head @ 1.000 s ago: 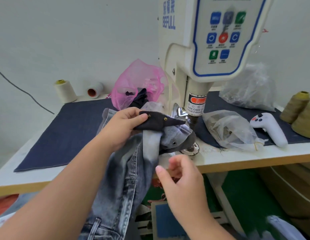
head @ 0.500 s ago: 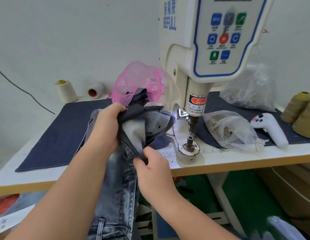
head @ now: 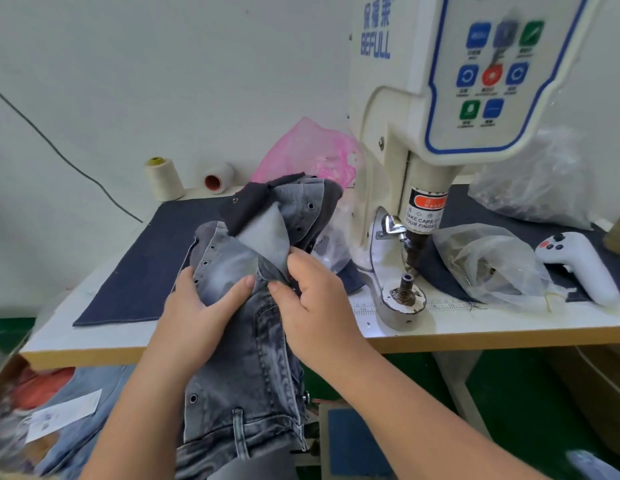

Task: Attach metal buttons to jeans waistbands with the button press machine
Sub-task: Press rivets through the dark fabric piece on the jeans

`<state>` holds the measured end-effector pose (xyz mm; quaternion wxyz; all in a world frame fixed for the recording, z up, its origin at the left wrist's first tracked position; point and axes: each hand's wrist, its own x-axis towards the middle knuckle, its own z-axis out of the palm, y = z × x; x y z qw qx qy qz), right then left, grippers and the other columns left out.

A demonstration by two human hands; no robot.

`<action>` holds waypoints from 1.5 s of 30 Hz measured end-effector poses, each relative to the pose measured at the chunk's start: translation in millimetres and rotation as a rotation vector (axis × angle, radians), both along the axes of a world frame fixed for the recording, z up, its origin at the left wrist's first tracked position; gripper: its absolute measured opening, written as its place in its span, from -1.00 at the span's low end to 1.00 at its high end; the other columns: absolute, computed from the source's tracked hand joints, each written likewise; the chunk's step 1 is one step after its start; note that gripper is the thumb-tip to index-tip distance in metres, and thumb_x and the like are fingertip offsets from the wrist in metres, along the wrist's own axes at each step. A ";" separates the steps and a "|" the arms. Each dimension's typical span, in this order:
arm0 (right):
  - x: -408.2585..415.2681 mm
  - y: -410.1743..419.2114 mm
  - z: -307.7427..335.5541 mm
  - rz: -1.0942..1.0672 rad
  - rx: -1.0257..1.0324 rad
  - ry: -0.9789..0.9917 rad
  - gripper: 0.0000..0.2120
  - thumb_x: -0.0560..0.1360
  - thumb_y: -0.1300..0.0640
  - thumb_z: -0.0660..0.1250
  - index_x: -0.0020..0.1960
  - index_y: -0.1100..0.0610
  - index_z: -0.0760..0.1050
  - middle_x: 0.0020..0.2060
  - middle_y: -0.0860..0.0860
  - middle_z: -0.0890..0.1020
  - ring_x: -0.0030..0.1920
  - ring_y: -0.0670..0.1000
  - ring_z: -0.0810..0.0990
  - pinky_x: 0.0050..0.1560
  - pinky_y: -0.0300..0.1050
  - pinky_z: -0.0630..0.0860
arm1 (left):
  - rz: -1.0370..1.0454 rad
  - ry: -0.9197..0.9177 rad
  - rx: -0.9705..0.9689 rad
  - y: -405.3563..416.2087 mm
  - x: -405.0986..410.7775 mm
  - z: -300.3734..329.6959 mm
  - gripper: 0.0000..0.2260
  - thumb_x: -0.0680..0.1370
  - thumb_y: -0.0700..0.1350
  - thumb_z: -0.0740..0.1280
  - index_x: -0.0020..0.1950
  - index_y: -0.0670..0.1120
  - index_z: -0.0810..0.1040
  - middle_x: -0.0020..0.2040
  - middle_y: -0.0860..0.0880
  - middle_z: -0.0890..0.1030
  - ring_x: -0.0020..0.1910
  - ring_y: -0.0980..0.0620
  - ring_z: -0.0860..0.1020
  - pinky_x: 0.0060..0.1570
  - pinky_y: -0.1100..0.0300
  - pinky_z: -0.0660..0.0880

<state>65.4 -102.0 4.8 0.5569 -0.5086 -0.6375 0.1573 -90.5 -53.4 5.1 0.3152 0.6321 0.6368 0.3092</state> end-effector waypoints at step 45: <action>32.9 0.6 16.3 0.464 -0.516 0.463 -0.68 0.03 0.42 0.31 -0.35 0.09 0.64 -0.37 0.03 0.65 -0.29 0.05 0.64 -0.21 -0.13 0.57 | -0.375 -0.819 0.016 34.1 16.6 63.6 -0.73 0.40 0.12 0.43 0.07 0.11 0.68 -0.03 -0.01 0.72 -0.09 -0.01 0.70 -0.14 0.05 0.61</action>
